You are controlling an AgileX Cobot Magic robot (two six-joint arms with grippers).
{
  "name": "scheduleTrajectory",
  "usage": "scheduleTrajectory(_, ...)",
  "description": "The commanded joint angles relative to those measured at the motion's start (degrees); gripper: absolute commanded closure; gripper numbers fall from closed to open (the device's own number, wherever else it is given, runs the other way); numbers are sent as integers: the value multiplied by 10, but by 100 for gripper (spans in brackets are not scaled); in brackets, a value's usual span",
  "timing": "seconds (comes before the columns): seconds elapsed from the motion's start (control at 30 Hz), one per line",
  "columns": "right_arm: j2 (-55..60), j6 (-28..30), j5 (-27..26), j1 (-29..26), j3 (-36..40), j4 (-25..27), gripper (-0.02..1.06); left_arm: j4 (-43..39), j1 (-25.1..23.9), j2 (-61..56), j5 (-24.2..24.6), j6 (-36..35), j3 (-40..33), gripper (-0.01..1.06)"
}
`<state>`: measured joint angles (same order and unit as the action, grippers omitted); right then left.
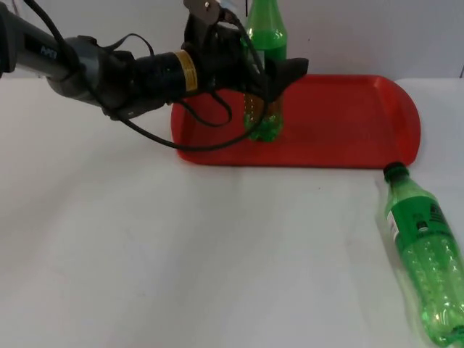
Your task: Place the bottle upright on the tray.
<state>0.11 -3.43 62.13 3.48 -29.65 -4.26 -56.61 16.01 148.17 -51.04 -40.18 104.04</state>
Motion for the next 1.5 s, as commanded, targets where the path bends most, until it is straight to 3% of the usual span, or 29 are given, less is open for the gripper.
scheduleTrajectory(0.0, -1, -2, -4, -1, 1, 1, 0, -43, -7, -14, 17, -28, 2, 0)
scheduleTrajectory(0.3, -1, -2, -4, -1, 1, 1, 0, -69, -22, -47, 44, -39, -34, 0)
scheduleTrajectory(0.93, -1, -2, -4, -1, 1, 1, 0, -23, -84, -228, 63, 12, -302, 0)
scheduleTrajectory(1.27, -1, -2, -4, -1, 1, 1, 0, -30, -87, -382, 191, -11, -381, 0)
scheduleTrajectory(1.47, -1, -2, -4, -1, 1, 1, 0, -52, -87, -448, 236, -62, -398, 0)
